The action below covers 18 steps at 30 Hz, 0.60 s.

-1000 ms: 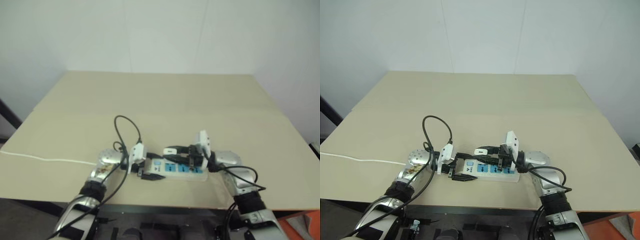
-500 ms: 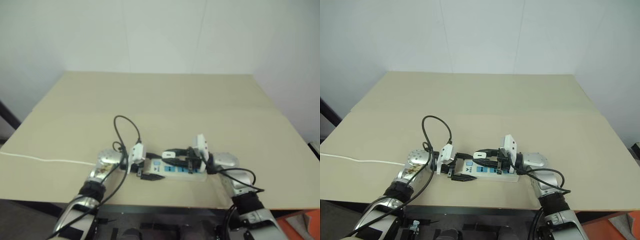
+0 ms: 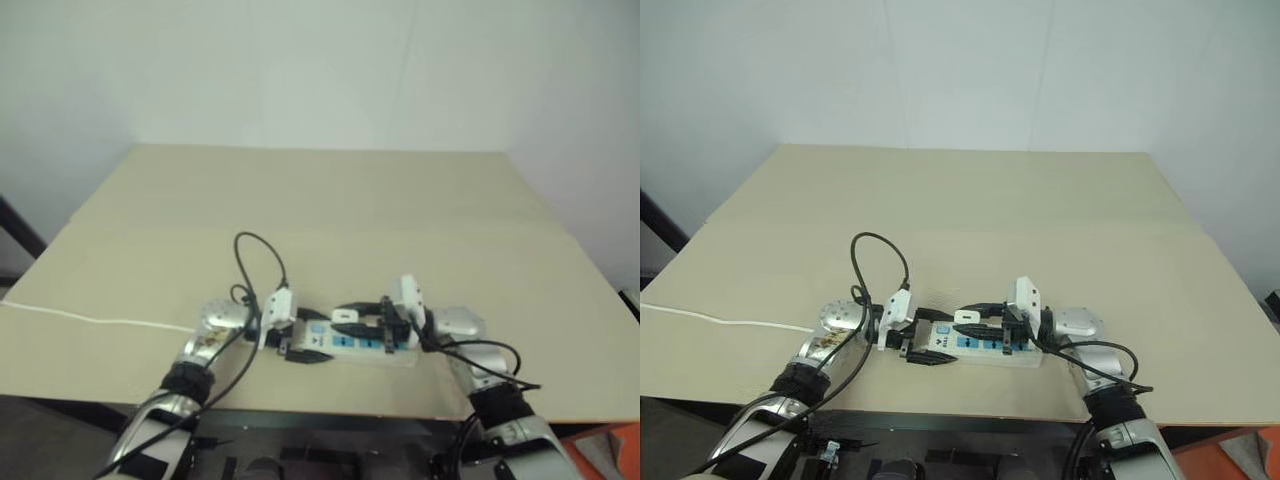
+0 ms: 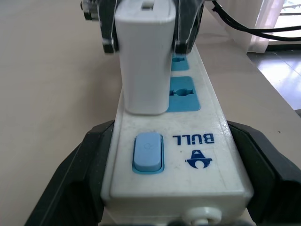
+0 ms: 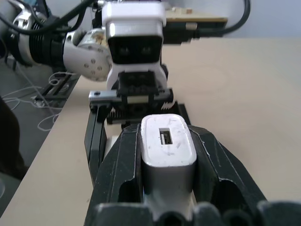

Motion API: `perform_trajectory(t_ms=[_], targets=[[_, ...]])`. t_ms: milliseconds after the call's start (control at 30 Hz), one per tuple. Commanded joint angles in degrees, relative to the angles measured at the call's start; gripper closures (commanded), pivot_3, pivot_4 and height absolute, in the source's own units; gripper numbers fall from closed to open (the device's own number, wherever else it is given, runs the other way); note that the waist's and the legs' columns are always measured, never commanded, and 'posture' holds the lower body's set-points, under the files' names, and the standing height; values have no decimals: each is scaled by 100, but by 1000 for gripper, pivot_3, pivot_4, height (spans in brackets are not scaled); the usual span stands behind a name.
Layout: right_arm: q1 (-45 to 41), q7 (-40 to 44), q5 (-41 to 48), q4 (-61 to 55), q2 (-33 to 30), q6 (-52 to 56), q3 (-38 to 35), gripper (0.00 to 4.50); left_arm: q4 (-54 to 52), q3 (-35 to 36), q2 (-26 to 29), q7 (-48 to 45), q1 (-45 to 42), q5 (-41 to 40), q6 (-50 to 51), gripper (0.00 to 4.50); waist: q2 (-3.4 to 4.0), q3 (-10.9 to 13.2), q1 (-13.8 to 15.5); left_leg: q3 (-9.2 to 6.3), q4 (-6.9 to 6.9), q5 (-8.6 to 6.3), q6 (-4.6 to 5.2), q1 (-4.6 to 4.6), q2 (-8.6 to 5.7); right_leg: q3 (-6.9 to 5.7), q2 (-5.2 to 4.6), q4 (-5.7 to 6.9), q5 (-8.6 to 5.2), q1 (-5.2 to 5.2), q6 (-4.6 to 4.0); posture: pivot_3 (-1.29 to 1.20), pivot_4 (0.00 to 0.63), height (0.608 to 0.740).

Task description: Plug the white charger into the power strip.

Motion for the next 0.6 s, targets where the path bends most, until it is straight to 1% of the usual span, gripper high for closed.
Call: perform_trajectory(t_ms=[33,267,433,500,533,600], targets=[[308,56,-270,325,-413,209,-29,3386,-3,-128,126,-118,156,122,70,1205,-1,-2,15,0,0,0,0,3,0,-1,0,0,0,2,0,0,150,740],[169,-103,-319,331,-164,399,205,3386,-11,-137,168,-58,154,117,84,1205,-2,-9,13,0,-3,0,0,12,1,-1,1,0,-3,7,1,0,150,740],[108,-97,-320,322,-136,449,337,3386,10,-136,171,-31,134,118,80,1205,-1,-16,-25,0,-6,0,0,22,3,0,3,3,-5,12,0,0,150,740],[85,-90,-341,273,-174,537,393,2652,-2,-138,174,-19,142,119,80,1205,-3,-19,-33,1,-6,0,0,24,3,1,3,3,-5,13,-1,0,150,740],[82,-61,-339,228,-195,595,417,2419,-4,-138,173,-12,146,119,79,1205,-5,-20,-37,1,-6,0,0,24,3,1,3,2,-5,13,0,0,150,740],[76,16,-285,126,-230,764,434,1774,-1,-139,167,2,150,120,76,1205,-8,-24,-48,1,-7,0,0,25,4,1,3,2,-5,14,-1,0,150,740]])
